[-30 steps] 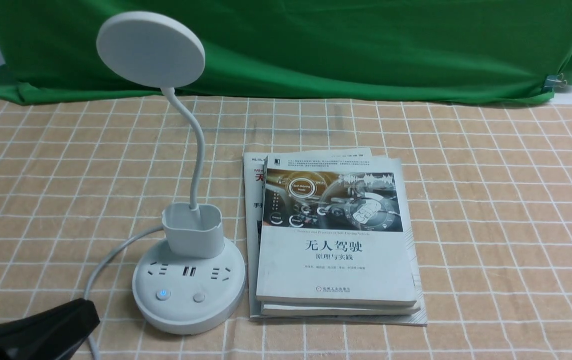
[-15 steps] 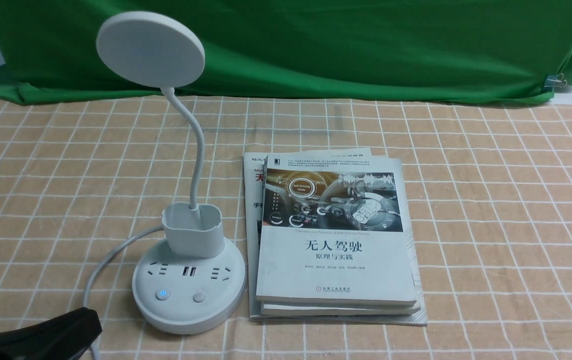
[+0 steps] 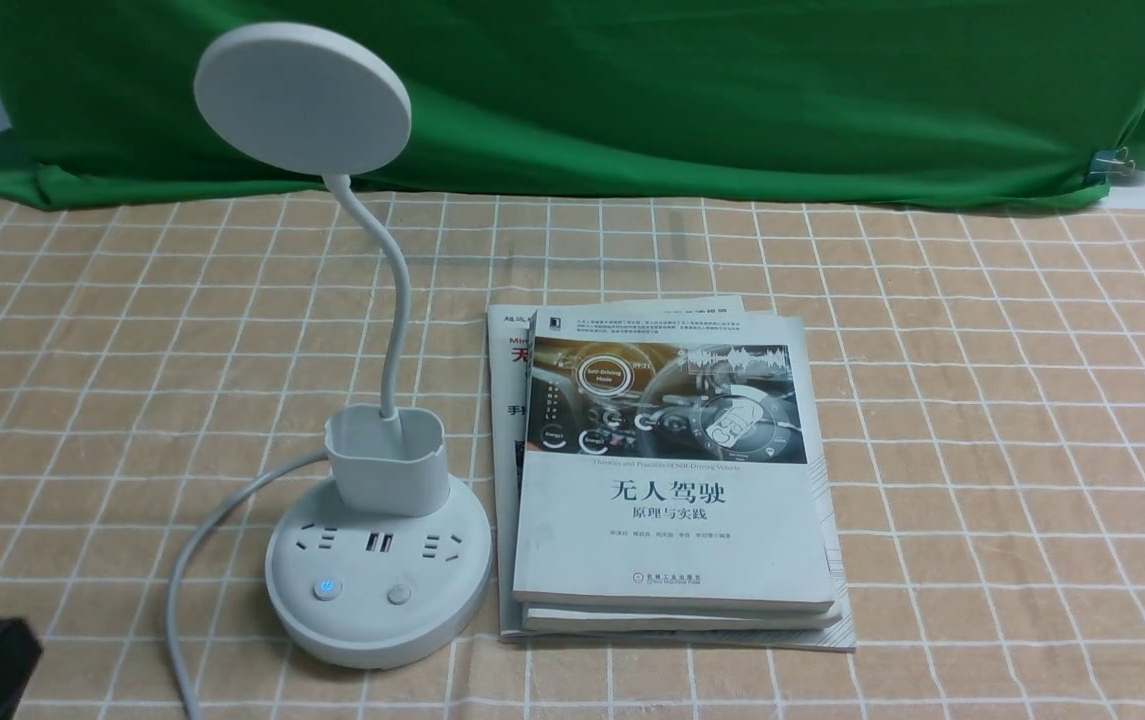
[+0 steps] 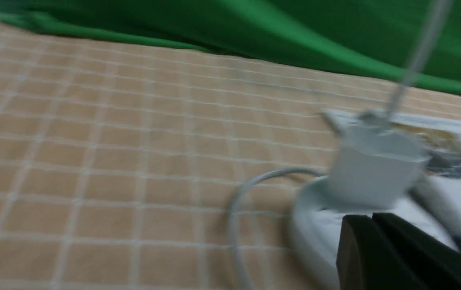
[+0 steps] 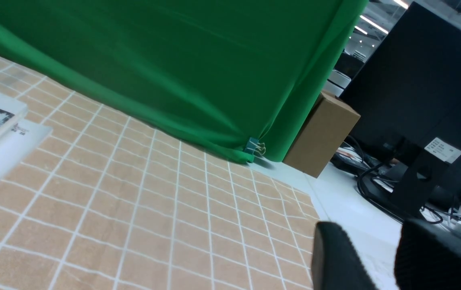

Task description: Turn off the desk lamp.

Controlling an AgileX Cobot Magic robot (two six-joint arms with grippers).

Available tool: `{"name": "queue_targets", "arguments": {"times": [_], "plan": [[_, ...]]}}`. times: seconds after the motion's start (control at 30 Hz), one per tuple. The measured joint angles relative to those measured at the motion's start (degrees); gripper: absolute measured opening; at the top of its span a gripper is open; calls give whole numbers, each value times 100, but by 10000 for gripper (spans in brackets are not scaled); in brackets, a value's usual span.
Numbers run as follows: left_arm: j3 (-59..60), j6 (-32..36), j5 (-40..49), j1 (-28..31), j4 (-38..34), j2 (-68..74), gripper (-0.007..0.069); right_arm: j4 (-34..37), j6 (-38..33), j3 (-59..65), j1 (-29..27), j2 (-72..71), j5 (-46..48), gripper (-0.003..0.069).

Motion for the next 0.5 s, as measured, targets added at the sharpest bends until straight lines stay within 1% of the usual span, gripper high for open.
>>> {"name": "queue_targets", "arguments": {"times": [0.17,0.5], "plan": [[56,-5,153,339,5,-255,6,0,0,0,0,0,0,242],[58,-6,575,410,5,-269,6,0,-11,0,0,0,2,242]]}}
